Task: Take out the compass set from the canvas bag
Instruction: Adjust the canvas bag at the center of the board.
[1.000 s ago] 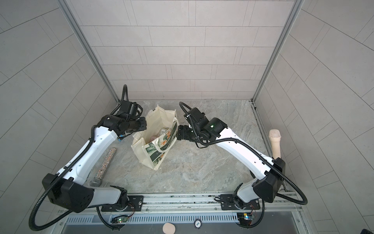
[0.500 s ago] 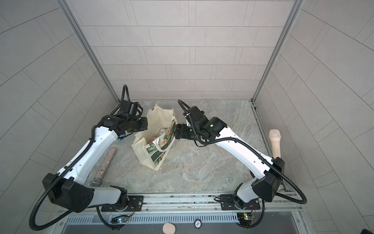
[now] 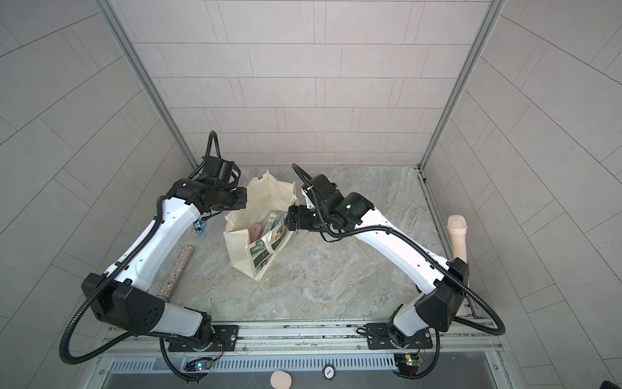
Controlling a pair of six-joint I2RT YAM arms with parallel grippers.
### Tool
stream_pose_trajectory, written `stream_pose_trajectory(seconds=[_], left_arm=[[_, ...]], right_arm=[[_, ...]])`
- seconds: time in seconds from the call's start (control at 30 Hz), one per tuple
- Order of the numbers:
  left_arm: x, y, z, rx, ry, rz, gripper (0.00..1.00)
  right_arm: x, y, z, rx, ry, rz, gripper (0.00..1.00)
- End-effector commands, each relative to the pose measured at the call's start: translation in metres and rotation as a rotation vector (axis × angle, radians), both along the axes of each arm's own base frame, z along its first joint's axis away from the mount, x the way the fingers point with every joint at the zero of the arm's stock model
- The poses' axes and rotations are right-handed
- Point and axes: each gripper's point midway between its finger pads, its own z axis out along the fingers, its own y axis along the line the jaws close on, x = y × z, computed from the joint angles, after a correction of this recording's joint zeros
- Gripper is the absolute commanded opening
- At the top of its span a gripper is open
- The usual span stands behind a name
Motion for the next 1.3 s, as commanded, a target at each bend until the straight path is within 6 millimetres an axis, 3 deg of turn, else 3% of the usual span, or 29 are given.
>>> stream_pose_trajectory(seconds=[0.0, 0.23, 0.33, 0.4, 0.5, 0.57, 0.7, 0.87, 1.07, 1.27], left_arm=[[0.023, 0.012, 0.054, 0.067, -0.161, 0.022, 0.0], [0.042, 0.006, 0.105, 0.088, -0.232, -0.006, 0.0], [0.038, -0.009, 0.111, 0.069, -0.238, -0.042, 0.0], [0.031, -0.021, 0.101, 0.06, -0.216, -0.074, 0.0], [0.018, -0.038, 0.068, 0.017, -0.175, -0.115, 0.0], [0.008, -0.042, 0.045, -0.022, -0.15, -0.119, 0.0], [-0.005, -0.048, 0.019, -0.067, -0.103, -0.14, 0.0], [-0.016, -0.051, 0.013, -0.074, -0.083, -0.169, 0.0], [-0.018, -0.052, 0.015, -0.072, -0.087, -0.171, 0.0], [-0.018, -0.05, 0.014, -0.061, -0.091, -0.161, 0.0]], right_arm=[[0.004, 0.001, 0.015, 0.021, -0.033, 0.012, 0.85], [0.004, -0.004, 0.027, 0.024, -0.066, 0.028, 0.84], [0.004, -0.005, 0.031, 0.037, -0.085, 0.026, 0.84], [0.004, -0.006, 0.028, 0.047, -0.094, 0.023, 0.84], [0.002, -0.001, 0.021, 0.09, -0.08, 0.023, 0.83], [0.0, 0.003, 0.015, 0.128, -0.056, 0.02, 0.81], [-0.002, 0.007, 0.001, 0.159, -0.012, 0.009, 0.75], [0.002, 0.013, -0.02, 0.144, 0.04, -0.004, 0.65], [0.024, 0.03, -0.028, 0.153, 0.067, -0.039, 0.57], [0.046, 0.055, -0.044, 0.15, 0.155, -0.053, 0.66]])
